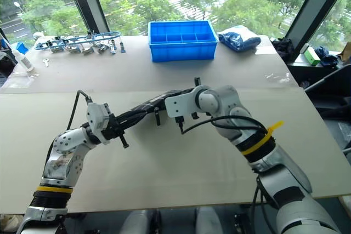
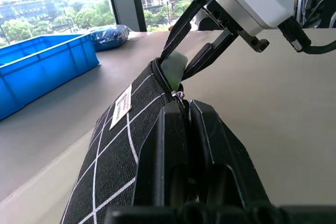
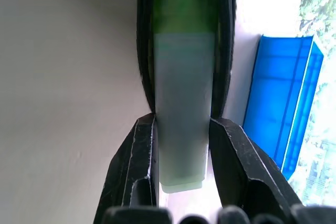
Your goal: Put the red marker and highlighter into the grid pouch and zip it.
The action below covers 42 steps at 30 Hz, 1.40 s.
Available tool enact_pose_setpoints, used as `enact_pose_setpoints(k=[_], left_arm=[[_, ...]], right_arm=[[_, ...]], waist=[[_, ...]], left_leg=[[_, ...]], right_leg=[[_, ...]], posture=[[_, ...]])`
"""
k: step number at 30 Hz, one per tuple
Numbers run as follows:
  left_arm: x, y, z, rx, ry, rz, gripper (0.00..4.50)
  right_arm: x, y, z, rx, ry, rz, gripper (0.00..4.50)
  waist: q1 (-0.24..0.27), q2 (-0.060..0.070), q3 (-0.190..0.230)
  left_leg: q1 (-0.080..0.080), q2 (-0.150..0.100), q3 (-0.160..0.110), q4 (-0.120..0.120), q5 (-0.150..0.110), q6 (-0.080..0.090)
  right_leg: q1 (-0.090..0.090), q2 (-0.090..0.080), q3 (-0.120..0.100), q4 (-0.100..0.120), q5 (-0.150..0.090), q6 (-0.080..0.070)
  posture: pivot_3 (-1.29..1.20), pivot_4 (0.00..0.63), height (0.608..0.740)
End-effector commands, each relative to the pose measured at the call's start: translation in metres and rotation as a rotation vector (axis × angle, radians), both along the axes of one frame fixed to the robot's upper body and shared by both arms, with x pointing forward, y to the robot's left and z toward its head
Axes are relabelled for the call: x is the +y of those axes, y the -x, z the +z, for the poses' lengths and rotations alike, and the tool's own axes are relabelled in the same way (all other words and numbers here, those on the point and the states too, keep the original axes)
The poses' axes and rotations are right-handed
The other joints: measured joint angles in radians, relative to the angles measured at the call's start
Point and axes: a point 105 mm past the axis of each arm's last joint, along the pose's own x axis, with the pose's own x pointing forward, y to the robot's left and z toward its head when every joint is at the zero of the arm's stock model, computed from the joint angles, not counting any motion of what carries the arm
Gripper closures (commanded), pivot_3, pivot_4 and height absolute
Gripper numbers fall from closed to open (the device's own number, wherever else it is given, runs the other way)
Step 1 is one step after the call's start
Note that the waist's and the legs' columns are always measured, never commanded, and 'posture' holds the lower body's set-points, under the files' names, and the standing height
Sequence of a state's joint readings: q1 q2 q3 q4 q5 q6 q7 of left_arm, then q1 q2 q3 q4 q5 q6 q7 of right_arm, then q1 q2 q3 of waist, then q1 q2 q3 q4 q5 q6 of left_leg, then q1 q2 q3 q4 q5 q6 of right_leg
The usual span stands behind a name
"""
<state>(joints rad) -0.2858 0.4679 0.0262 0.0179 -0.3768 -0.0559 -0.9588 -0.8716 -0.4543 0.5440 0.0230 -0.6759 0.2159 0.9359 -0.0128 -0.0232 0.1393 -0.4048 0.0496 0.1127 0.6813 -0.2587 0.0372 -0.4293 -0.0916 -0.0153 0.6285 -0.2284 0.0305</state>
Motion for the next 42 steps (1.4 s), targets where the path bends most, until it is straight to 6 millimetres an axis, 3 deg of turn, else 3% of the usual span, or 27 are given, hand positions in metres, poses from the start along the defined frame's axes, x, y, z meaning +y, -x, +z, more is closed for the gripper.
enact_pose_setpoints(k=[1, 8, 10, 14, 18, 21, 26, 28, 30, 32, 36, 42], left_arm=[[-0.002, 0.000, 0.010, -0.043, 0.004, -0.017, 4.50], [-0.002, 0.000, 0.009, -0.044, 0.004, -0.017, 4.50], [-0.001, 0.000, 0.009, -0.044, 0.005, -0.015, 4.50], [-0.001, 0.001, 0.008, -0.042, 0.004, -0.010, 4.50], [0.000, 0.001, 0.007, -0.040, 0.004, -0.007, 4.50], [0.000, 0.001, 0.007, -0.040, 0.005, -0.004, 4.50], [0.000, 0.001, 0.007, -0.039, 0.003, -0.004, 4.50], [0.001, 0.001, 0.007, -0.039, 0.002, -0.006, 4.50], [0.001, 0.001, 0.008, -0.040, 0.001, -0.005, 4.50], [0.002, 0.000, 0.008, -0.039, 0.001, -0.006, 4.50], [0.001, 0.000, 0.007, -0.037, 0.003, -0.012, 4.50], [-0.003, -0.001, 0.009, -0.038, 0.005, -0.029, 4.50]], right_arm=[[0.019, 0.010, 0.014, -0.013, -0.100, 0.105, 3.48], [0.033, 0.018, 0.003, -0.022, -0.144, 0.224, 3.48], [0.025, 0.014, 0.002, 0.011, -0.163, 0.197, 2.48], [0.008, -0.003, 0.020, -0.008, -0.228, 0.104, 1.30], [-0.014, -0.007, 0.043, -0.004, -0.286, 0.103, 1.30], [-0.037, 0.001, 0.056, 0.078, -0.387, 0.123, 1.30], [-0.067, 0.023, 0.060, 0.405, -0.680, 0.098, 1.30], [-0.079, 0.037, 0.052, 0.592, -0.776, 0.067, 1.30], [-0.087, 0.061, 0.031, 0.810, -0.817, 0.048, 1.30], [-0.085, 0.073, 0.009, 0.939, -0.859, -0.014, 1.30], [-0.061, 0.071, -0.031, 1.019, -0.900, -0.168, 1.30], [-0.010, 0.062, -0.045, 1.075, -0.927, -0.223, 1.30]], waist=[[0.002, 0.000, 0.000], [0.000, 0.000, 0.000], [-0.001, 0.000, 0.000], [-0.001, 0.000, 0.000], [0.004, 0.000, 0.000], [0.004, 0.000, 0.000], [0.003, 0.000, 0.000], [0.003, 0.000, 0.000], [0.005, 0.000, 0.000], [0.011, 0.000, 0.000], [0.000, 0.000, 0.000], [0.000, 0.000, 0.000]], left_leg=[[0.000, 0.000, 0.000, 0.000, 0.001, -0.001], [0.000, 0.000, 0.000, 0.000, 0.002, -0.003], [0.000, 0.000, 0.000, 0.000, 0.002, -0.003], [0.000, 0.000, 0.000, 0.000, 0.002, -0.003], [0.000, 0.000, -0.001, 0.000, 0.001, -0.001], [0.000, 0.000, -0.001, 0.000, -0.001, 0.001], [0.000, 0.000, -0.001, 0.000, -0.001, 0.002], [0.001, 0.000, -0.001, 0.000, -0.002, 0.003], [0.001, 0.001, -0.002, 0.000, -0.002, 0.004], [0.001, 0.000, -0.003, 0.000, -0.003, 0.004], [0.003, 0.000, -0.004, 0.000, -0.003, 0.005], [0.004, 0.000, -0.004, 0.000, -0.002, 0.004]], right_leg=[[0.000, 0.000, 0.000, 0.000, 0.000, 0.000], [0.001, 0.000, 0.000, 0.000, 0.000, 0.000], [0.001, 0.000, 0.000, 0.000, 0.000, 0.000], [0.001, 0.000, 0.000, 0.000, 0.000, 0.000], [0.001, 0.000, -0.001, 0.000, 0.000, 0.000], [0.002, 0.000, -0.001, 0.000, 0.000, 0.000], [0.002, 0.000, -0.001, -0.001, 0.000, 0.000], [0.003, 0.000, -0.001, -0.001, 0.000, 0.000], [0.003, 0.000, -0.001, -0.001, 0.000, 0.000], [0.003, -0.001, -0.001, -0.002, 0.000, 0.000], [0.004, -0.001, 0.002, 0.000, 0.000, 0.000], [0.003, 0.000, 0.001, 0.002, 0.000, -0.001]], posture=[[0.00, 0.150, 0.740], [0.00, 0.150, 0.740], [0.00, 0.150, 0.740], [0.00, 0.150, 0.740], [0.00, 0.150, 0.740], [0.00, 0.150, 0.740], [0.00, 0.150, 0.740], [0.00, 0.150, 0.740], [0.00, 0.150, 0.740], [0.00, 0.150, 0.740], [0.00, 0.150, 0.740], [0.00, 0.150, 0.740]])
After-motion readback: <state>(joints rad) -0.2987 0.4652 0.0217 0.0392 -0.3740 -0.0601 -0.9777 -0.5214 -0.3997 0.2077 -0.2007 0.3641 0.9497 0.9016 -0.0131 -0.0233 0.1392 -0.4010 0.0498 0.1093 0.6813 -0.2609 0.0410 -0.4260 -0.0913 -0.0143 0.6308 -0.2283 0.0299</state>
